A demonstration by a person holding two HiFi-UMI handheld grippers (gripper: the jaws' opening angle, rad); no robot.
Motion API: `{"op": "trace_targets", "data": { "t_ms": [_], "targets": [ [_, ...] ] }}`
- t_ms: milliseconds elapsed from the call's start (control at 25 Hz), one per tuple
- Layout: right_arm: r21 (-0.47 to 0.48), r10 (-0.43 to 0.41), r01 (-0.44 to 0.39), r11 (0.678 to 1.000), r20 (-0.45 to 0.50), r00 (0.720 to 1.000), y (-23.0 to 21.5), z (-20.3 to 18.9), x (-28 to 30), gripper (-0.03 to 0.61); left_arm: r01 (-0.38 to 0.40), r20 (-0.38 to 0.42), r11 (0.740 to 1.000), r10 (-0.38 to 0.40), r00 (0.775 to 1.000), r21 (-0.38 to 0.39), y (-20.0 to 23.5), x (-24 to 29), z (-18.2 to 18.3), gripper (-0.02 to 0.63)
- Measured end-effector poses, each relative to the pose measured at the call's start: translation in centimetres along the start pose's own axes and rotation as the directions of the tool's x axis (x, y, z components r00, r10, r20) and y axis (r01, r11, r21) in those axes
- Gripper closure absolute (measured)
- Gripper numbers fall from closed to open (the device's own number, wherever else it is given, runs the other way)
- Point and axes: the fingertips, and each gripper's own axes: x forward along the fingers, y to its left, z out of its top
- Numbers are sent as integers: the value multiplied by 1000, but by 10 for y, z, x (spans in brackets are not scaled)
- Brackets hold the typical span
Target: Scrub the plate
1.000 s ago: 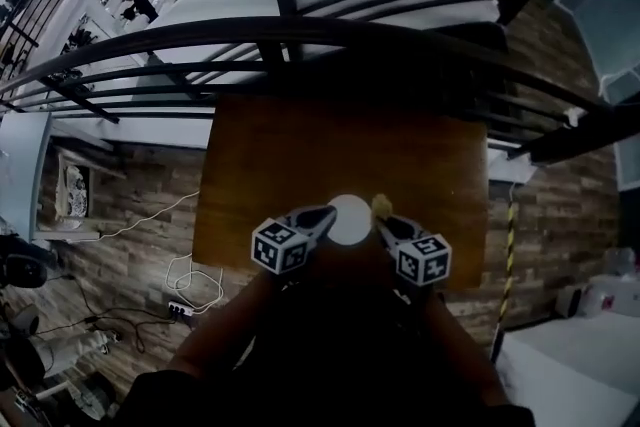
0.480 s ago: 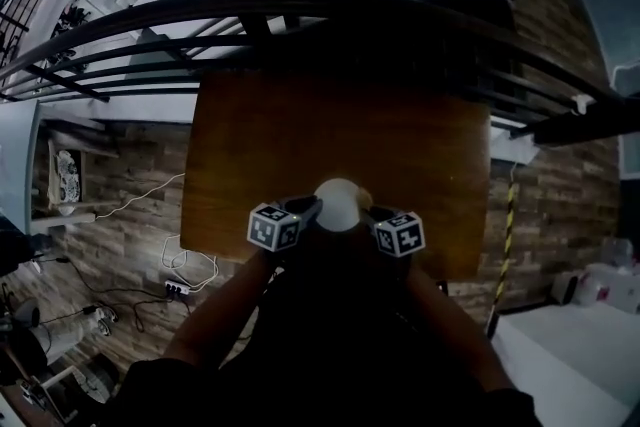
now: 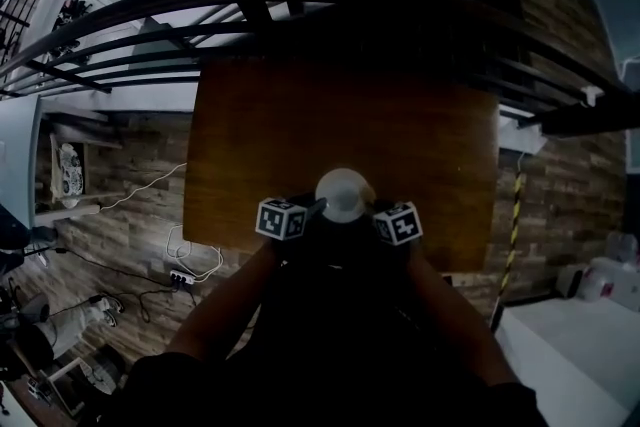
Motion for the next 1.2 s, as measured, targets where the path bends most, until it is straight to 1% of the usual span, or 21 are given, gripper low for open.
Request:
{"op": "trace_targets", "data": {
  "t_ms": [120, 320, 400, 480, 600, 680, 800, 880, 1000, 1040, 1080, 1120, 1200],
  "targets": [
    [8, 4, -4, 1000, -12, 1000, 0, -1, 3, 523, 10, -16, 1000, -10, 1000, -10, 6, 8, -4, 456],
    [-3, 21, -21, 1000, -54, 998, -1, -4, 8, 523, -14, -75, 998, 10, 997, -60, 25, 20, -18, 456],
    [1, 32, -32, 999, -57, 998, -4, -7, 12, 523, -16, -84, 998, 10, 996, -69, 27, 22, -19, 456],
    [5, 36, -36, 999, -61, 997, -6, -9, 13, 523, -14, -86, 997, 7, 996, -73, 26, 23, -20, 453],
    [20, 50, -49, 999, -71, 996, -6, -12, 14, 523, 18, -69, 997, -24, 997, -77, 17, 25, -15, 451],
    [31, 58, -55, 998, -80, 995, -5, -14, 14, 523, 28, -71, 997, -33, 997, -68, 14, 27, -13, 451],
    [31, 59, -57, 998, -85, 995, -7, -16, 14, 523, 28, -76, 997, -33, 997, -65, 11, 33, -13, 451],
    [26, 73, -72, 997, -70, 995, -8, -16, 16, 523, 27, -80, 997, -32, 996, -70, 9, 37, -15, 451],
    [19, 75, -74, 997, -69, 995, -13, -19, 16, 523, 25, -62, 997, -30, 998, -68, 3, 43, -13, 453],
    [18, 72, -71, 997, -75, 995, -14, -21, 14, 523, 19, -49, 998, -22, 999, -66, 2, 43, -11, 472],
    [17, 70, -69, 997, -79, 994, -13, -21, 14, 523, 11, -34, 998, -13, 999, -65, 2, 42, -9, 519],
    [16, 69, -68, 998, -81, 994, -13, -21, 14, 523, 4, -20, 998, -5, 1000, -67, 3, 41, -8, 536],
    [15, 69, -68, 998, -82, 994, -10, -21, 14, 523, 4, 9, 997, -3, 1000, -78, 3, 38, -5, 548]
  ]
}}
